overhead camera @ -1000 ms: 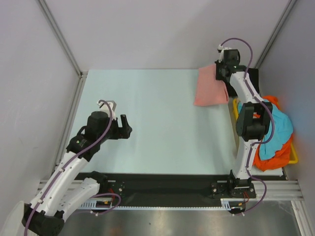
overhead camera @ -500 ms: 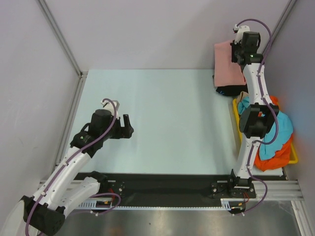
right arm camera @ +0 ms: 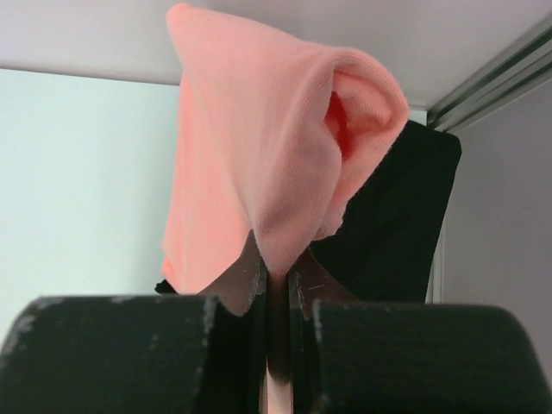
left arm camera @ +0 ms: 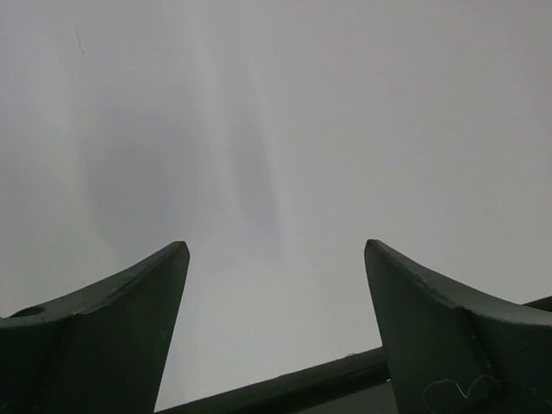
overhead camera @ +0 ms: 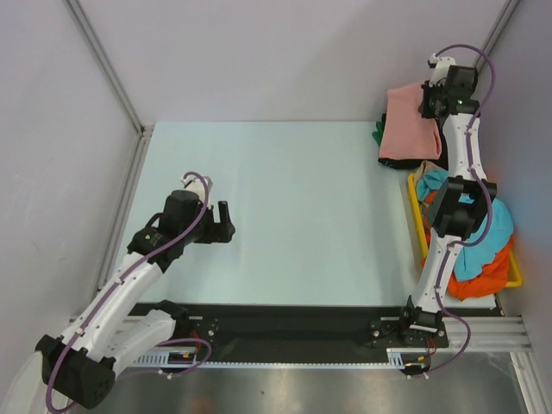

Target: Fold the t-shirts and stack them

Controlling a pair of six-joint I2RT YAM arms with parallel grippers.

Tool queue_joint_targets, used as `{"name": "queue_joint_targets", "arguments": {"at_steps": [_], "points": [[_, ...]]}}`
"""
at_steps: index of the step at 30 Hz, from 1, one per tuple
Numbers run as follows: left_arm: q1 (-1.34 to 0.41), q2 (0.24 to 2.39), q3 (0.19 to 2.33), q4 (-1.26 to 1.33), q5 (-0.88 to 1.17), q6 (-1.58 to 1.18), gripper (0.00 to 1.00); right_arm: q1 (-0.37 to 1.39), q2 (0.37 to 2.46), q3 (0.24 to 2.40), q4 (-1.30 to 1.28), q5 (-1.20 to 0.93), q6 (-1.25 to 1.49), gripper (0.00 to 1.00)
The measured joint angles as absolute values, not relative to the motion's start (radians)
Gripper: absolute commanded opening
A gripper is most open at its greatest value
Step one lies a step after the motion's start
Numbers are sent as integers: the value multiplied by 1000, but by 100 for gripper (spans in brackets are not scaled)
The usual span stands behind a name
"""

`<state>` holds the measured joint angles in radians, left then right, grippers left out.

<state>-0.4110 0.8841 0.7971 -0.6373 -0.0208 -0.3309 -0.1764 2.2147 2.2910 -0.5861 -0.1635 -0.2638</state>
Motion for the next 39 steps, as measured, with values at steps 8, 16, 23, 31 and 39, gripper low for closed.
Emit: {"name": "queue_joint_targets", "arguments": {"at_steps": [8,16,23,31,39], "points": [[-411,908,797,-637,-19,-331,88,-208,2370,2426,-578,-173,-272,4],[-411,926,797,-637,13,-330,88,-231,2576,2500,-413,192,-163,94],[-411,915,797,-635,17,-330,88,-260,2426,2112,-252,329,-39,95],[-411,868,797,-629,30,-330,88,-261,2157,2021,-251,289,101,96],[-411,810,797,-622,30,-330,88,-253,2000,1870,-173,36,287,87]]}}
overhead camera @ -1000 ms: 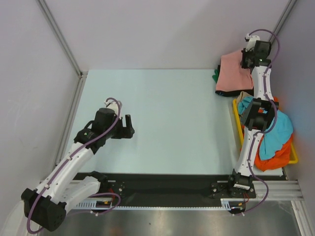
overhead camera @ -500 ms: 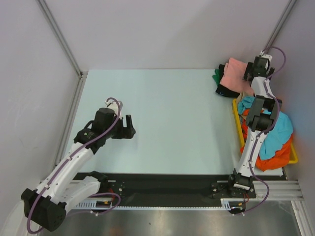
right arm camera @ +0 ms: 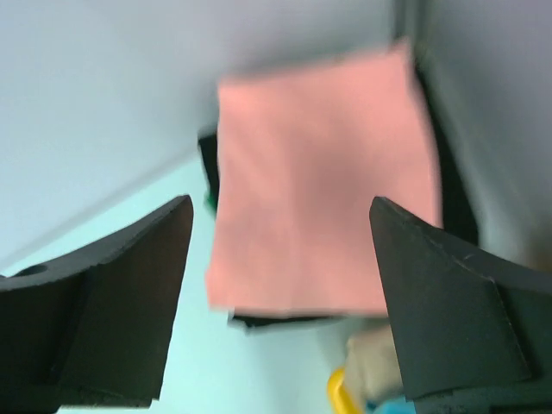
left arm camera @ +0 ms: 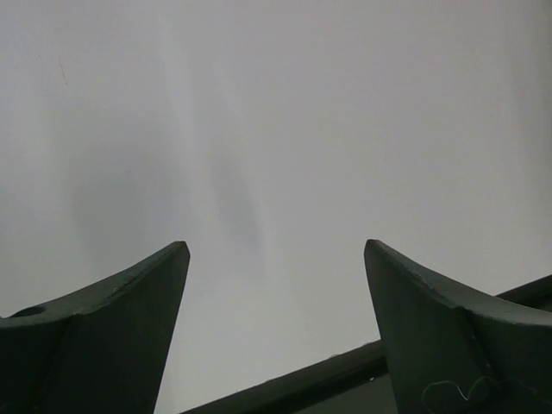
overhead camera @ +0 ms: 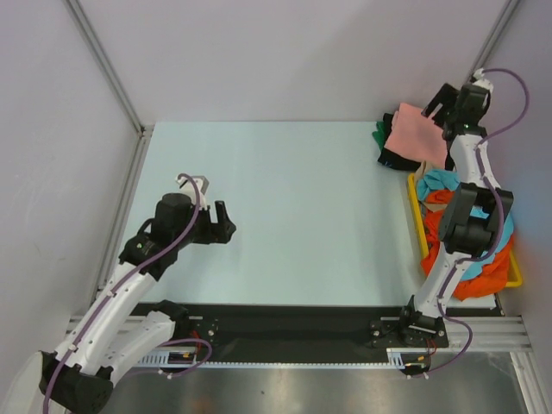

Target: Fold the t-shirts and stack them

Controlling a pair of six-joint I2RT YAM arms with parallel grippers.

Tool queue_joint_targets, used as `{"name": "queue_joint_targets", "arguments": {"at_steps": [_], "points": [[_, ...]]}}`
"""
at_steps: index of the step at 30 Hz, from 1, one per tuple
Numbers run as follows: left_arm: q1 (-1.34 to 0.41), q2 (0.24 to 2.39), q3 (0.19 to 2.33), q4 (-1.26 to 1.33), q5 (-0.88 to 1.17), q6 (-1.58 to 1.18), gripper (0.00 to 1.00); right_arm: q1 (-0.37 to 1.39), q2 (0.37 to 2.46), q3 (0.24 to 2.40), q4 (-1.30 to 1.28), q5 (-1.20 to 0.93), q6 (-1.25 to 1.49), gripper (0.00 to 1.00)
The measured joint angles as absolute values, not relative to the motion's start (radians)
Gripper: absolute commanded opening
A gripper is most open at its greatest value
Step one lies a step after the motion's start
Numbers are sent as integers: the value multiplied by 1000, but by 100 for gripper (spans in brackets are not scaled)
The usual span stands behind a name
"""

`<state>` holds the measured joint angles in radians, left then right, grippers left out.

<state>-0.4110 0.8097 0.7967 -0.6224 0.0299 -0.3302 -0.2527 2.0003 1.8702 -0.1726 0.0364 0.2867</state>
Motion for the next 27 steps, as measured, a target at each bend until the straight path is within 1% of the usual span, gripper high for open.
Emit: {"name": "queue_joint_targets", "arguments": {"at_steps": [2,4,6,8,10,13,15,19,20,23,27], "points": [[-411,801,797,-623,30,-330,89,-239,1988,1774,-166,-20,324,89],[-411,791,797,-623,30,-330,89,-204,1951,1624,-148,-48,333,92],[-411,783,797,-622,30,-331,90,-129,1882,1453,-138,-40,323,93],[-411,775,797,-622,30,-330,91,-6,1778,1300,-144,-11,291,91],[-411,770,796,-622,29,-330,99,174,1644,1169,-121,26,257,90],[-411,763,795,-622,29,-330,100,432,1403,1024,-56,41,223,91],[-411,753,792,-623,28,-331,100,538,1200,905,4,59,216,93],[-411,732,784,-622,25,-331,100,651,841,665,57,130,298,96],[-411,731,784,-621,23,-331,100,667,790,627,53,146,324,100],[-411,736,784,-620,19,-331,100,748,671,515,22,208,433,100],[-411,739,784,-620,14,-331,100,879,591,429,-111,314,542,100]]}}
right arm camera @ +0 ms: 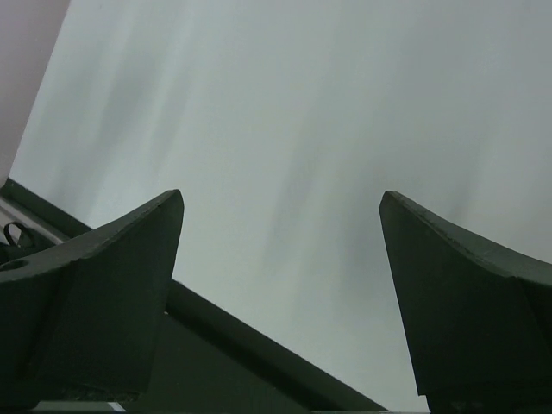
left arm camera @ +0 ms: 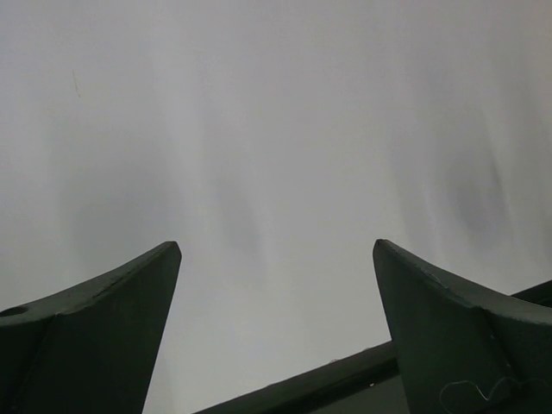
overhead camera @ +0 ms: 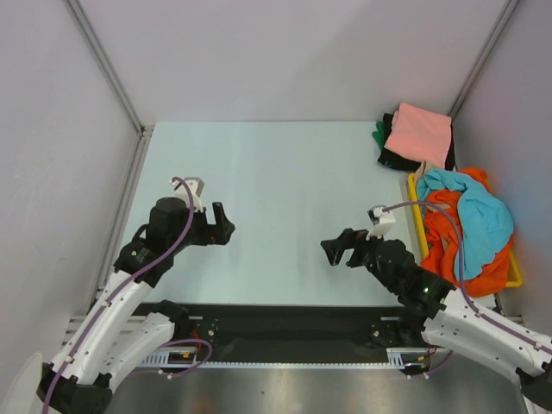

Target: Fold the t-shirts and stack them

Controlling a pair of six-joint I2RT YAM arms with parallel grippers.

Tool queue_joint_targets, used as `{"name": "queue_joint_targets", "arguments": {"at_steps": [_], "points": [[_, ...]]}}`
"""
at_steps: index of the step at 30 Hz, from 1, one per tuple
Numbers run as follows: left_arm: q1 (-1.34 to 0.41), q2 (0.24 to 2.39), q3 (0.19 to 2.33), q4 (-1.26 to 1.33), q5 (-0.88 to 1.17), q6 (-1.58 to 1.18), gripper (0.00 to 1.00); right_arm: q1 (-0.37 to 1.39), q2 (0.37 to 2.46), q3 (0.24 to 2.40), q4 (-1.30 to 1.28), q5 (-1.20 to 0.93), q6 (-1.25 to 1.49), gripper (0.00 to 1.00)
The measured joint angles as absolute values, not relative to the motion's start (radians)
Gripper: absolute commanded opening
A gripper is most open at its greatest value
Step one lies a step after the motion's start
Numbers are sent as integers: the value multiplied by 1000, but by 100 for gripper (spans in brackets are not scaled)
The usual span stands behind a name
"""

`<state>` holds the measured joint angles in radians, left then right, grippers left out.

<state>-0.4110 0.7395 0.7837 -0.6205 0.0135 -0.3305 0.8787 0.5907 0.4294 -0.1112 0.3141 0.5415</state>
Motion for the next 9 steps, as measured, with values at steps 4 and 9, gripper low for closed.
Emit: {"name": "queue_joint_targets", "arguments": {"at_steps": [4,9], "points": [[-411,740,783,-620,10,-331,100,921,554,423,-175,409,590,100],[-411,742,783,-620,3,-331,100,924,575,435,-211,502,625,100]]}}
